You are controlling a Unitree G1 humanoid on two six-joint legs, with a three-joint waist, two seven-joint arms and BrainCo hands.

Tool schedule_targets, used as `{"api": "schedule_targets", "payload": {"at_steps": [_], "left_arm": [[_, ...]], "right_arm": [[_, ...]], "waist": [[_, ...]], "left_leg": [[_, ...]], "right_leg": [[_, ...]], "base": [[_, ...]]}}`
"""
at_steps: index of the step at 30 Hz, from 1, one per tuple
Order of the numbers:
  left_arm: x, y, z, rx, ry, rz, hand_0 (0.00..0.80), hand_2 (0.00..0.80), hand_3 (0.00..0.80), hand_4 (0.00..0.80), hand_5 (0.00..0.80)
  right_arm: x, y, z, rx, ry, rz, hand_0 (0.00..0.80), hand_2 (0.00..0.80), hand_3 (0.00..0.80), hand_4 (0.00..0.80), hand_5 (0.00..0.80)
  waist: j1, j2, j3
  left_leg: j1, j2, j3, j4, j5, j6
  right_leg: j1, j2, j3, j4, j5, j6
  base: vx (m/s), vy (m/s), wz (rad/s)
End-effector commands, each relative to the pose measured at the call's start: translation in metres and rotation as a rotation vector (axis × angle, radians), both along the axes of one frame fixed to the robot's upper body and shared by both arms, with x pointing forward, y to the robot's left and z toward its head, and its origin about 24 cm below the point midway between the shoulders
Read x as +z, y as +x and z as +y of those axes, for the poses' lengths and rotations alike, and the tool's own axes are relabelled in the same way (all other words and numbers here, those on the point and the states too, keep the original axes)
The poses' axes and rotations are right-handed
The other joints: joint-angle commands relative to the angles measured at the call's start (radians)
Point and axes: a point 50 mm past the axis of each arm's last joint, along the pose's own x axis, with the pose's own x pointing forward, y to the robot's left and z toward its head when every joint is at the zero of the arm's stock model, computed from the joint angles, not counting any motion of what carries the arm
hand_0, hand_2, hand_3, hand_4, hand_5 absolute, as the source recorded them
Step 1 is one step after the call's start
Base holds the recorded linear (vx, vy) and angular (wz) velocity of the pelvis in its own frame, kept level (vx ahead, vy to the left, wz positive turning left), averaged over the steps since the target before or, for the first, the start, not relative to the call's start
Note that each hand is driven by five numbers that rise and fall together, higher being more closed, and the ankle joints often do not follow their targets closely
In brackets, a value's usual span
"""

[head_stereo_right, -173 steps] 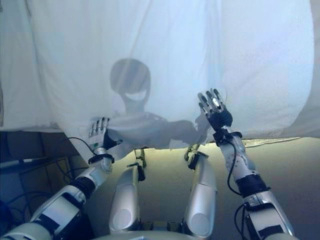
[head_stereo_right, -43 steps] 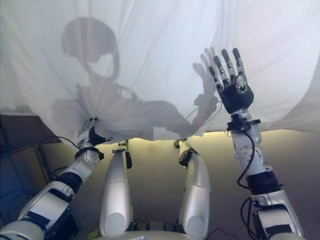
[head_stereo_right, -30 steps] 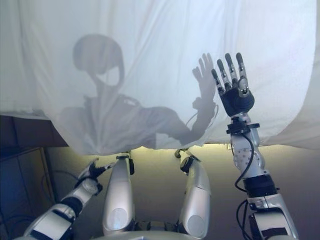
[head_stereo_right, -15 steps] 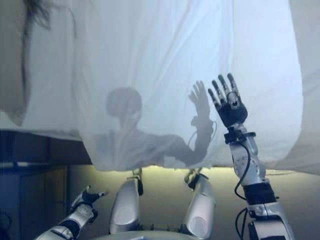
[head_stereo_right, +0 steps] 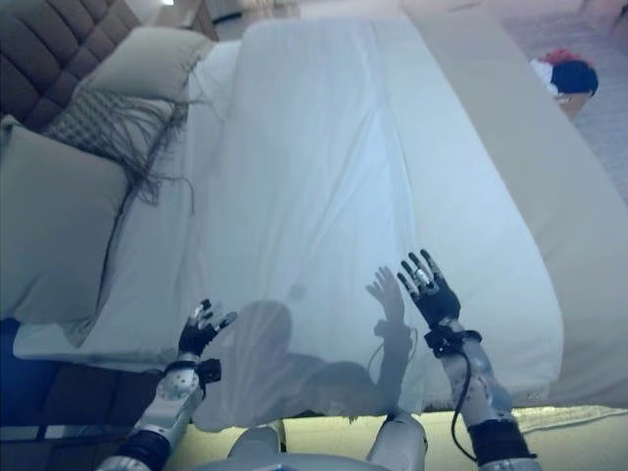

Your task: Make the bed neatly

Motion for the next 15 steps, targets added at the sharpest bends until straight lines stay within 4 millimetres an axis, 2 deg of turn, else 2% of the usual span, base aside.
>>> {"api": "schedule_targets", "payload": {"at_steps": [1, 5, 9, 12, 15], "left_arm": [[0.026, 0.02, 0.013, -0.056, -0.015, -0.134, 0.0, 0.0, 0.0, 0.0, 0.0], [0.028, 0.018, 0.007, -0.12, -0.159, -0.14, 0.0, 0.0, 0.0, 0.0, 0.0], [0.032, 0.017, 0.013, -0.114, -0.236, -0.156, 0.0, 0.0, 0.0, 0.0, 0.0], [0.038, 0.023, 0.017, -0.089, -0.263, -0.181, 0.0, 0.0, 0.0, 0.0, 0.0], [0.041, 0.026, 0.018, -0.062, -0.275, -0.196, 0.0, 0.0, 0.0, 0.0, 0.0]], "right_arm": [[0.016, 0.008, 0.002, -0.067, 0.028, -0.121, 0.0, 0.0, 0.0, 0.0, 0.0], [0.011, 0.0, 0.001, -0.088, 0.004, -0.114, 0.0, 0.0, 0.0, 0.0, 0.0], [0.008, -0.004, -0.007, -0.125, -0.097, -0.091, 0.0, 0.0, 0.0, 0.0, 0.0], [-0.005, -0.008, -0.013, -0.158, -0.12, -0.019, 0.0, 0.0, 0.0, 0.0, 0.0], [-0.023, -0.017, -0.008, -0.126, -0.055, 0.024, 0.0, 0.0, 0.0, 0.0, 0.0]], "waist": [[0.024, -0.073, 0.017], [0.02, -0.07, 0.002], [0.012, -0.066, -0.006], [0.011, -0.066, -0.012], [0.012, -0.064, -0.017]], "left_leg": [[-0.015, -0.004, -0.006, 0.009, 0.01, -0.025], [0.02, -0.001, 0.004, -0.004, 0.002, -0.015], [0.044, 0.003, 0.018, -0.029, 0.012, -0.015], [0.052, -0.004, 0.01, -0.039, 0.014, -0.012], [0.064, -0.008, 0.015, -0.05, 0.011, -0.009]], "right_leg": [[0.225, -0.042, -0.003, -0.416, 0.348, 0.145], [0.248, -0.035, 0.002, -0.422, 0.346, 0.144], [0.263, -0.029, -0.005, -0.431, 0.35, 0.141], [0.267, -0.025, -0.002, -0.435, 0.35, 0.14], [0.276, -0.019, -0.005, -0.442, 0.344, 0.141]], "base": [[0.099, -0.113, 0.09], [0.045, -0.085, 0.08], [0.001, -0.037, 0.05], [0.003, -0.017, 0.08], [0.0, 0.0, 0.0]]}}
